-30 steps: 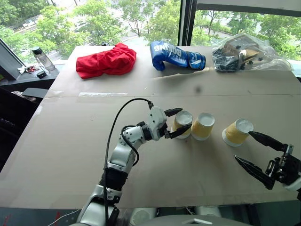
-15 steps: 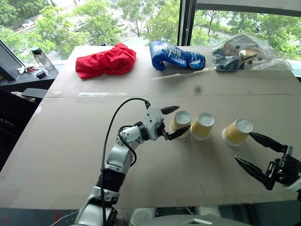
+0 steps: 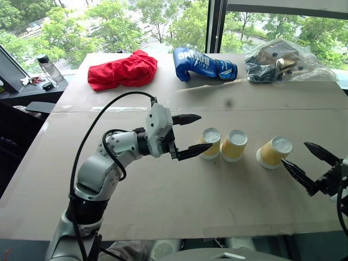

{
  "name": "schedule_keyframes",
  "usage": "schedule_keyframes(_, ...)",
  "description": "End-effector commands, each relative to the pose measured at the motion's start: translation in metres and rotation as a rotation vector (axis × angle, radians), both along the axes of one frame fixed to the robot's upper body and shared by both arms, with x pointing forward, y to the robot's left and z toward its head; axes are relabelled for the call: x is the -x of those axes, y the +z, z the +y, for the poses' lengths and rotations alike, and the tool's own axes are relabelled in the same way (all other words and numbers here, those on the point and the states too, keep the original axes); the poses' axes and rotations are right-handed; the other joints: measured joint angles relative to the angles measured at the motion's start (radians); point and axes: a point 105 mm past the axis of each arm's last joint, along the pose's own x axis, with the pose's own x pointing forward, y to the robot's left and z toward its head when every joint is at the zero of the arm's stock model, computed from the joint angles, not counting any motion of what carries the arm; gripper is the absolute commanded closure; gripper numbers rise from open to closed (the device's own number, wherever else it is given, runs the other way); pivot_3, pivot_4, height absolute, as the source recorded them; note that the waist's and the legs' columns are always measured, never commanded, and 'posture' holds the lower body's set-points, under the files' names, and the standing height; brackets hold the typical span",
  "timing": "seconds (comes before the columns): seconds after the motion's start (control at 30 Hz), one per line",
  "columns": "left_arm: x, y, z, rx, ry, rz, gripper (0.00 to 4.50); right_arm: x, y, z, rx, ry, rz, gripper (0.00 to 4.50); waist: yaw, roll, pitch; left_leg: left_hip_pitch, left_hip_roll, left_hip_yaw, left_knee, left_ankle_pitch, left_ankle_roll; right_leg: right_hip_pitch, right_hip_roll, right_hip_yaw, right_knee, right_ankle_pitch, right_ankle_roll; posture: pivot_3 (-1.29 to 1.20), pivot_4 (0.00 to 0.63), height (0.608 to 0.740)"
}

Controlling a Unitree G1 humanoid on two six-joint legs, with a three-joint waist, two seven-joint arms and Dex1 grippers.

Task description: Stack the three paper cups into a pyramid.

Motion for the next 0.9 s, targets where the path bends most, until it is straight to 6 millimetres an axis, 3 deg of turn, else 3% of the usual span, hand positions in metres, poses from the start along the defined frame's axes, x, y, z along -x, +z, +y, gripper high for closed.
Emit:
schedule_keyframes(0.03, 0.015, 0.009, -0.004, -0.024, -0.074, 0.013, 0.03, -0.004, -0.002, -0.002, 0.006, -0.023, 0.009, 0.00, -0.001, 0.000, 0.000, 0.000, 0.000, 0.000, 0.000, 0.000, 0.000, 0.000, 0.000, 0.000, 0.000, 0.000, 0.000, 0.00, 0.150, 0.737)
schedule_keyframes(0.23, 0.033, 0.011, -0.007, -0.064, -0.171, 0.057, 0.03, -0.018, -0.003, -0.002, -0.048, -0.038, 0.005, 0.00, -0.008, -0.001, 0.001, 0.000, 0.000, 0.000, 0.000, 0.000, 0.000, 0.000, 0.001, 0.001, -0.001, 0.000, 0.000, 0.00, 0.150, 0.737)
schedule_keyframes(0.43, 0.030, 0.019, -0.008, -0.056, -0.153, 0.034, 0.03, -0.024, -0.009, 0.002, -0.075, -0.009, 0.019, 0.00, -0.012, -0.001, 0.002, 0.000, 0.000, 0.001, 0.000, 0.000, 0.000, 0.000, 0.001, 0.001, -0.001, 0.000, 0.000, 0.00, 0.150, 0.737)
schedule_keyframes(0.9, 0.030, 0.014, -0.007, -0.098, -0.138, 0.015, 0.03, -0.045, -0.016, 0.016, -0.090, -0.010, -0.037, 0.00, -0.023, 0.000, 0.002, 0.000, 0.000, 0.001, 0.000, 0.000, 0.000, 0.000, 0.002, 0.002, -0.001, 0.000, 0.001, 0.00, 0.150, 0.737)
